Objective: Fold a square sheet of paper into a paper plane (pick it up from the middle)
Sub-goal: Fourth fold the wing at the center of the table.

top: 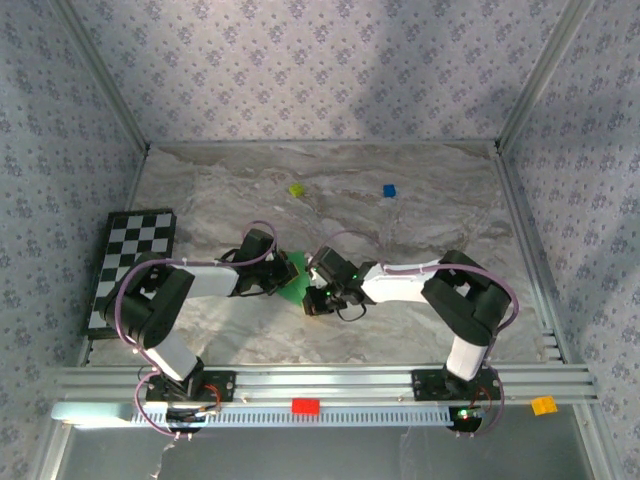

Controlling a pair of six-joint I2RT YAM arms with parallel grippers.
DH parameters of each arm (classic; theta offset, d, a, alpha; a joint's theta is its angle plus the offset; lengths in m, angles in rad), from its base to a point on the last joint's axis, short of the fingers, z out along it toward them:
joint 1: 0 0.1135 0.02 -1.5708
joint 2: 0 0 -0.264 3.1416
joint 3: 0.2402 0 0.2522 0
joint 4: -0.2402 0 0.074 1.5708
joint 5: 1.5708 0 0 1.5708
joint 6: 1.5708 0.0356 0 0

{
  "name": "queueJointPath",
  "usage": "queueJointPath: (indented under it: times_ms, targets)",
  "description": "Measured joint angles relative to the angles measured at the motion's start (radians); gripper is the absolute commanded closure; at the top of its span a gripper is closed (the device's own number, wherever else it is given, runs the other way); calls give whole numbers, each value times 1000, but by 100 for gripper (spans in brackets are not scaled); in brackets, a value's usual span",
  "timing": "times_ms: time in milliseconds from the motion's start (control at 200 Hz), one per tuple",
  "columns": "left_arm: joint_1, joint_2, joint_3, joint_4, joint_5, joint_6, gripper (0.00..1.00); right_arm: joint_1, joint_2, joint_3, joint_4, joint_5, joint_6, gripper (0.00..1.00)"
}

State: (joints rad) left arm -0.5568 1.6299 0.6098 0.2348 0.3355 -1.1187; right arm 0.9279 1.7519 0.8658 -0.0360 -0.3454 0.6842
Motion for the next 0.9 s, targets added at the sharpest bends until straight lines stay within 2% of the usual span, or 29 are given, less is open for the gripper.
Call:
queueJointPath:
  times_ms: [415, 680, 900]
  targets:
    - [0, 0, 0, 0, 0, 0, 100, -37, -40, -87, 115, -45, 45, 90]
    - [0, 0, -1, 1, 0, 0, 100, -63, -148, -86, 118, -33, 58, 84]
    - [0, 0, -2, 2, 0, 0, 100, -106, -87, -17, 125, -49, 88, 86]
